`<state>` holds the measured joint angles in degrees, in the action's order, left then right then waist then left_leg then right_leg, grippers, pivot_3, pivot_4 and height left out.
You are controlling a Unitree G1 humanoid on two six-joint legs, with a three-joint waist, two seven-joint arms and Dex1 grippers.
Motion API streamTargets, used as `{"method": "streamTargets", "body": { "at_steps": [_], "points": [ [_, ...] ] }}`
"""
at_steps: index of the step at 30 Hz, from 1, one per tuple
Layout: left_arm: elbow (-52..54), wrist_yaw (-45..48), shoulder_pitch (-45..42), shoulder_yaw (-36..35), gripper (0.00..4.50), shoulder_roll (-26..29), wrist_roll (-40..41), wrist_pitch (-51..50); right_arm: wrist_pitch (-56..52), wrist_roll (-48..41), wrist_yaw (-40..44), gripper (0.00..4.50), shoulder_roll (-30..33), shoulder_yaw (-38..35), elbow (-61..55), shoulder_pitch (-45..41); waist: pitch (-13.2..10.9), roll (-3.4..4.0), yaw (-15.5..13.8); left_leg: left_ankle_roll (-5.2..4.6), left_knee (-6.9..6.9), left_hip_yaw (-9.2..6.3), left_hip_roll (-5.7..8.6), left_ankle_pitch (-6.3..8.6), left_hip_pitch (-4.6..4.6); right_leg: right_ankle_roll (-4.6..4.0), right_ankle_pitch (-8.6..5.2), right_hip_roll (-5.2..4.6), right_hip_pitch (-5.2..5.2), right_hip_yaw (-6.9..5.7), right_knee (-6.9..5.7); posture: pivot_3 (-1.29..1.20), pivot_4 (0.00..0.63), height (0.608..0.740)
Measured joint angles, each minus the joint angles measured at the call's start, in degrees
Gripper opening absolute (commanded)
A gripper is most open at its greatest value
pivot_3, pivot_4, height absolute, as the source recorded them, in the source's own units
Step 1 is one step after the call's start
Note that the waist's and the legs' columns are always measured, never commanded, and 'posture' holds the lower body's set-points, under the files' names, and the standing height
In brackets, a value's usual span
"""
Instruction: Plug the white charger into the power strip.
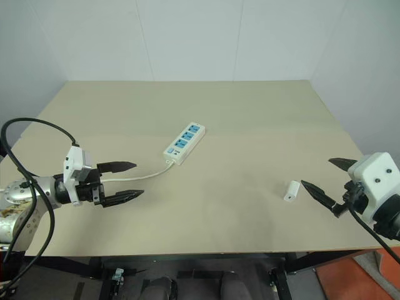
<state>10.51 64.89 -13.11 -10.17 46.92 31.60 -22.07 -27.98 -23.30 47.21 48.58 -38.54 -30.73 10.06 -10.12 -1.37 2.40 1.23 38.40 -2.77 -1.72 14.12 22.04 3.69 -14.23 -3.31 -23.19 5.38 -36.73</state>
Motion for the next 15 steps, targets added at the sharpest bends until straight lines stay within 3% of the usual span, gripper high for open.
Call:
{"method": "streamTargets", "body": {
  "at_steps": [15],
  "points": [
    [-0.2,0.6,0.0,0.1,4.50,0.0,-0.1,0.7,0.0,0.0,0.0,4.43,0.0,0.5,0.0,0.1,0.0,0.00,0.0,0.00,0.00,0.00,0.00,0.00,0.00,0.00,0.00,0.00,0.00,0.00,0.00,0.00,0.150,0.740]
  ]
}}
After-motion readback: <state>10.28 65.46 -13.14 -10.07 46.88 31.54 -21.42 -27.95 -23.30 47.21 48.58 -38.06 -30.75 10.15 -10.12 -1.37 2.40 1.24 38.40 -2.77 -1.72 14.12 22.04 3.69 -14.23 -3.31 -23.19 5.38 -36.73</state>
